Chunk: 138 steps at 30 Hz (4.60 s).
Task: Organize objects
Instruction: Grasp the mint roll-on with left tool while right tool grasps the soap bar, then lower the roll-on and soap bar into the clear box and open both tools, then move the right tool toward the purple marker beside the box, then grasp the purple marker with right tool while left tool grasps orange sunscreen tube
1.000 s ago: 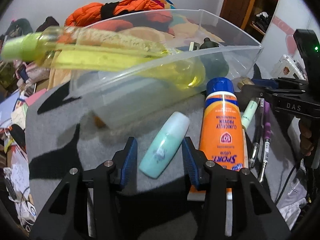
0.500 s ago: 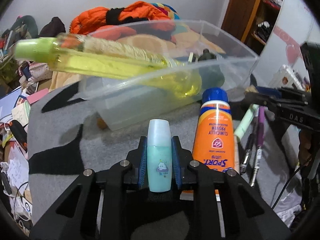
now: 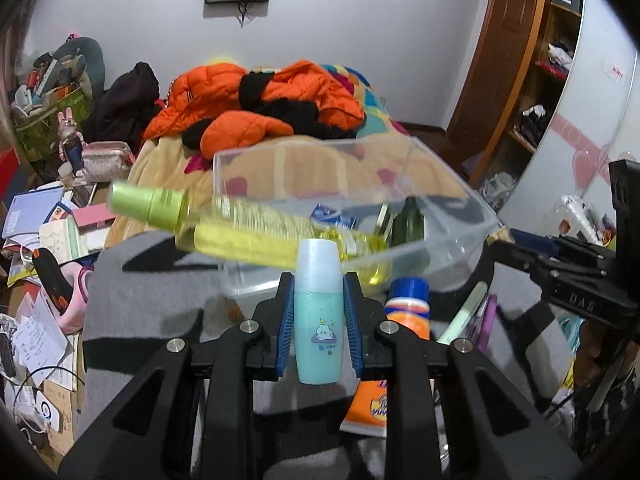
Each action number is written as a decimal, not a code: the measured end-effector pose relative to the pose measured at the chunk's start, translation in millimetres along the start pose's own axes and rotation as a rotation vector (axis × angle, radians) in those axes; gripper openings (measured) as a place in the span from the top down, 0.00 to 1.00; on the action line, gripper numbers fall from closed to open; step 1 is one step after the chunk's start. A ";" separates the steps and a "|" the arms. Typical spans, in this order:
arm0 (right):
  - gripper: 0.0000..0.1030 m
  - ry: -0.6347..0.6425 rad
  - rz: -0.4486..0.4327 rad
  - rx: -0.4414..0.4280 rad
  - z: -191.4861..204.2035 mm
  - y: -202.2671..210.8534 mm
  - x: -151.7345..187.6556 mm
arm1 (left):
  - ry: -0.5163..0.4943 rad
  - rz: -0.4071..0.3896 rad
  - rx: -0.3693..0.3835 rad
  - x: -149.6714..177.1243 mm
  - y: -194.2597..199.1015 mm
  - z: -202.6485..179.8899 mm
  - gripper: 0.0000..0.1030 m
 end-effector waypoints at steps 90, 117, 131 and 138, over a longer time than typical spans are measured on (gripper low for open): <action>0.39 -0.100 0.174 0.051 -15.4 -21.3 72.8 | -0.100 0.230 0.102 40.6 -79.1 -54.9 0.38; 0.79 0.046 0.240 0.042 -32.3 3.2 81.5 | -0.060 0.259 0.063 73.5 -39.4 -10.5 0.55; 0.90 0.041 0.204 0.052 -3.0 -6.2 80.1 | -0.036 0.217 0.062 66.2 -36.5 -14.5 0.58; 0.90 0.057 0.119 0.060 -3.9 9.3 59.9 | 0.002 0.153 0.062 51.9 -15.0 -7.7 0.58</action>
Point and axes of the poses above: each gripper's, at about its wrist camera, not at the fingertips, and y roughly against the way its jaws point, z to its left, x to its underside, the point moved 1 cm from there along -y, roughly the way its jaws point, and after that the axes turned 5 degrees about -z, right-handed, at the moved point
